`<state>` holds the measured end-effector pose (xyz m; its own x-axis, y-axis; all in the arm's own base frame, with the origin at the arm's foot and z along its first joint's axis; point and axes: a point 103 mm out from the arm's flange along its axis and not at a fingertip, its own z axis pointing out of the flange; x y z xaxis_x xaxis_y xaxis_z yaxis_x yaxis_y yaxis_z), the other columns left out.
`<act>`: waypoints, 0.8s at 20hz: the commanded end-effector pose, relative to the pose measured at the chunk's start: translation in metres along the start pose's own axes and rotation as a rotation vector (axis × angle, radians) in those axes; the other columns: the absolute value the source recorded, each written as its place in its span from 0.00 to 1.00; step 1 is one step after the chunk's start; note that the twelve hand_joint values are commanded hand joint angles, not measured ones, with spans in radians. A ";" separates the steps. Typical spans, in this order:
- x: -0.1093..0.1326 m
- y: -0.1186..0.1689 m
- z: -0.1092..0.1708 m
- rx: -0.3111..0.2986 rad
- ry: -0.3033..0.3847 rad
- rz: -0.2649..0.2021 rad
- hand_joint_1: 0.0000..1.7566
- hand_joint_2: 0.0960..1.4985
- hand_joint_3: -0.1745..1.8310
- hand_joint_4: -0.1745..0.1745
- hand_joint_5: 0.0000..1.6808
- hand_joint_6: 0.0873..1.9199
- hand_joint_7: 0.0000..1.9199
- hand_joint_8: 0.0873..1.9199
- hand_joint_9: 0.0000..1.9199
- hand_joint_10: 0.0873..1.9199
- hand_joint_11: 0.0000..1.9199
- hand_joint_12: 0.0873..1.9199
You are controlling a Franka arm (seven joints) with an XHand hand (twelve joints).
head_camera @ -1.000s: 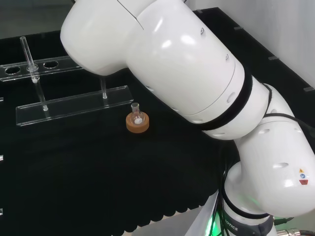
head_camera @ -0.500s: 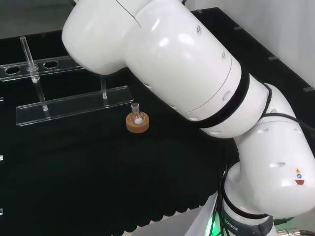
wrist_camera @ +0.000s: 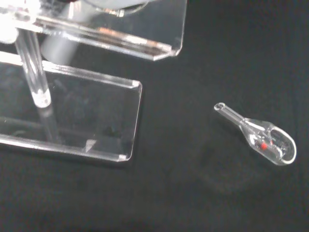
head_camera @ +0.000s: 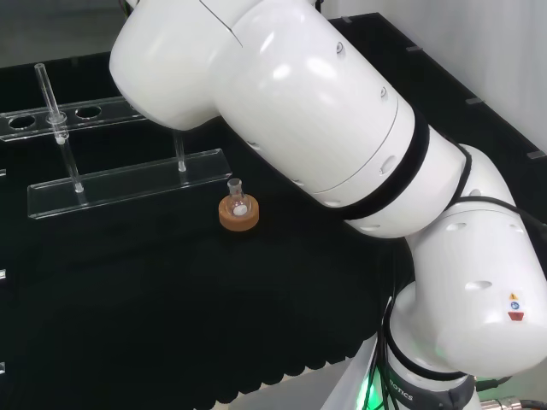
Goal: Put the funnel back on the funnel stand.
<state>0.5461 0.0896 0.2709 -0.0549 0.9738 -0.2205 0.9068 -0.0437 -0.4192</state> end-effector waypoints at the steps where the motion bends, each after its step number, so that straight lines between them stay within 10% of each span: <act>1: 0.001 -0.016 -0.004 0.015 0.007 0.009 0.35 0.58 0.00 0.33 0.12 0.00 0.00 0.34 0.13 0.36 0.13 0.71; 16: -0.037 -0.134 -0.003 -0.140 0.069 0.137 0.32 0.61 0.01 0.32 0.17 0.00 0.05 0.35 0.17 0.35 0.14 0.71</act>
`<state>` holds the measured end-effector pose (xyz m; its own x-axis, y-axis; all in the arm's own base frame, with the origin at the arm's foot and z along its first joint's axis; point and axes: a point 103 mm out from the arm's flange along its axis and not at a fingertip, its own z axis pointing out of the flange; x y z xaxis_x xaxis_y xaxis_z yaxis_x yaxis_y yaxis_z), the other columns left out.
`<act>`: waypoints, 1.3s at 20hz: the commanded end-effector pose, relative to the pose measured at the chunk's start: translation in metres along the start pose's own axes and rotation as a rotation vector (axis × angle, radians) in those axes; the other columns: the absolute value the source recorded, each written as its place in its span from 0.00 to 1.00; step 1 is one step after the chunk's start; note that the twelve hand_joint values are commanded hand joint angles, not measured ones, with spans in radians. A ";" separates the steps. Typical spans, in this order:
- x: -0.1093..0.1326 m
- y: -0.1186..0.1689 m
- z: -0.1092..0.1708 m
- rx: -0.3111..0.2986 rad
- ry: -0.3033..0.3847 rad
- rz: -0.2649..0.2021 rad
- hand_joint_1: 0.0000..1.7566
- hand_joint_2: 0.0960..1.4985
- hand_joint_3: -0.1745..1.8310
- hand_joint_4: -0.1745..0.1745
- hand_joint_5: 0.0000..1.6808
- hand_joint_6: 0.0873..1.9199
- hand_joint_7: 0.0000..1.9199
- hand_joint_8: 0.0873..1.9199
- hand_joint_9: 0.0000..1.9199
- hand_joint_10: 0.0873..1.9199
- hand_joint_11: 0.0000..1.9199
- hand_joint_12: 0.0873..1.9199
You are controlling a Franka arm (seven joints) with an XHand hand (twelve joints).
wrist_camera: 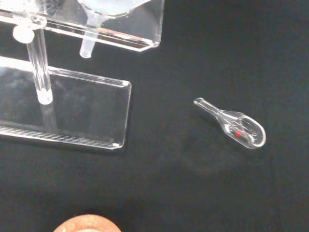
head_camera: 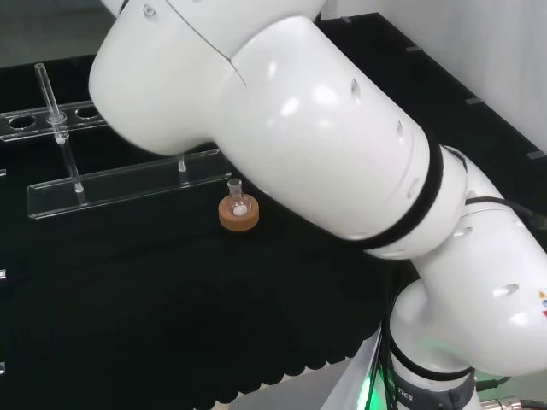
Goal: Put the funnel back on the funnel stand.
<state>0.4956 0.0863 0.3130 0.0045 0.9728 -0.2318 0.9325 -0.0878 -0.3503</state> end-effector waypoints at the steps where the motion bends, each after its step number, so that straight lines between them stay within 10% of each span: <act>1: -0.035 -0.077 0.010 -0.078 0.058 0.090 0.32 0.61 0.01 0.32 0.17 0.00 0.05 0.35 0.18 0.35 0.14 0.71; 13: -0.067 -0.140 0.039 -0.085 0.085 0.146 0.31 0.63 0.02 0.31 0.16 0.00 0.05 0.35 0.18 0.35 0.14 0.71; 26: -0.095 -0.137 0.090 -0.154 0.137 0.158 0.31 0.64 0.02 0.31 0.17 0.00 0.05 0.35 0.18 0.35 0.14 0.71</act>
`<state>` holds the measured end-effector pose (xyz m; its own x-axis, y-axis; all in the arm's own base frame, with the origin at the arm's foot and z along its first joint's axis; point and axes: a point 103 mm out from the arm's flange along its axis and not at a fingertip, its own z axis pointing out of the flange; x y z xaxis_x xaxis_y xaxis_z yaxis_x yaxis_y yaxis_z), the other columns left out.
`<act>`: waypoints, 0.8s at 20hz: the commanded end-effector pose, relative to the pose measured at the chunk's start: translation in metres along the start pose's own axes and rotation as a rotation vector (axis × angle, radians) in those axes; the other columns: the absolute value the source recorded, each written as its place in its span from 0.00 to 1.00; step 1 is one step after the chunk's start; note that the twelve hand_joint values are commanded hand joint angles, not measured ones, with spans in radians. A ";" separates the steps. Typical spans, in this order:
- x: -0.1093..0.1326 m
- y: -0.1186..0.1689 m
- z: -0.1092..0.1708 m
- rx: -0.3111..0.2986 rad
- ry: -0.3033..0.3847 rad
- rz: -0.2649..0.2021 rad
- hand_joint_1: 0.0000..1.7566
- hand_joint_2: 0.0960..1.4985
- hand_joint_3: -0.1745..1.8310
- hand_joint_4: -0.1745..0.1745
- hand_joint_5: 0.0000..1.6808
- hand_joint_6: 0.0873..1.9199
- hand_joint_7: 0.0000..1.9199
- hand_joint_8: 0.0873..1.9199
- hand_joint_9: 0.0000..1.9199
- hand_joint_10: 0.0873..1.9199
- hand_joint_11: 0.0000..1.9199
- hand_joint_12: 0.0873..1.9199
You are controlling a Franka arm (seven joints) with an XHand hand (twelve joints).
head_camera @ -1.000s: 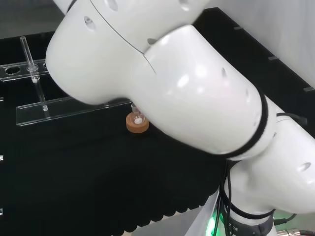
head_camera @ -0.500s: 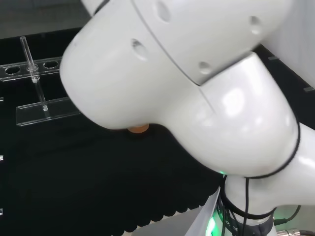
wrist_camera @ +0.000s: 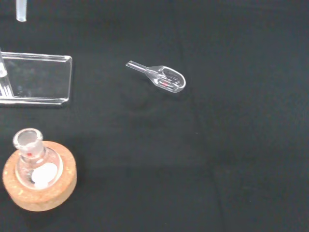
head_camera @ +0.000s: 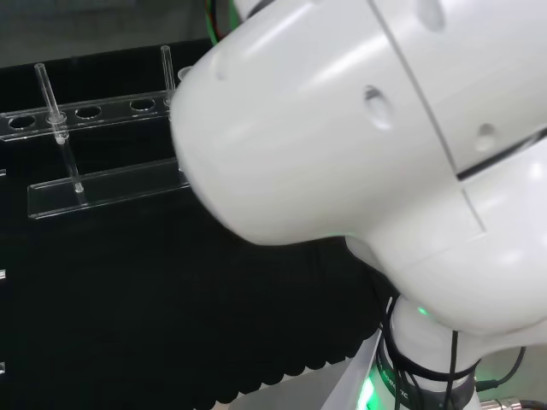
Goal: Put the funnel back on the funnel stand.
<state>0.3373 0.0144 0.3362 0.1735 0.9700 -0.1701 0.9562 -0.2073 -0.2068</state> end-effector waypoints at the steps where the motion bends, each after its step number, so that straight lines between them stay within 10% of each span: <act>1: -0.025 0.018 0.049 -0.034 0.038 0.012 0.31 0.64 0.02 0.30 0.17 0.00 0.05 0.35 0.18 0.35 0.14 0.71; 7: -0.047 0.085 0.104 -0.019 0.096 -0.033 0.31 0.64 0.02 0.29 0.18 0.00 0.05 0.36 0.19 0.35 0.15 0.70; 16: -0.051 0.114 0.077 -0.059 0.085 -0.043 0.30 0.65 0.02 0.27 0.18 0.00 0.06 0.36 0.20 0.35 0.15 0.70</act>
<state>0.3800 -0.0516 0.2472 0.1741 0.9840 -0.0390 0.9570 -0.1784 -0.2287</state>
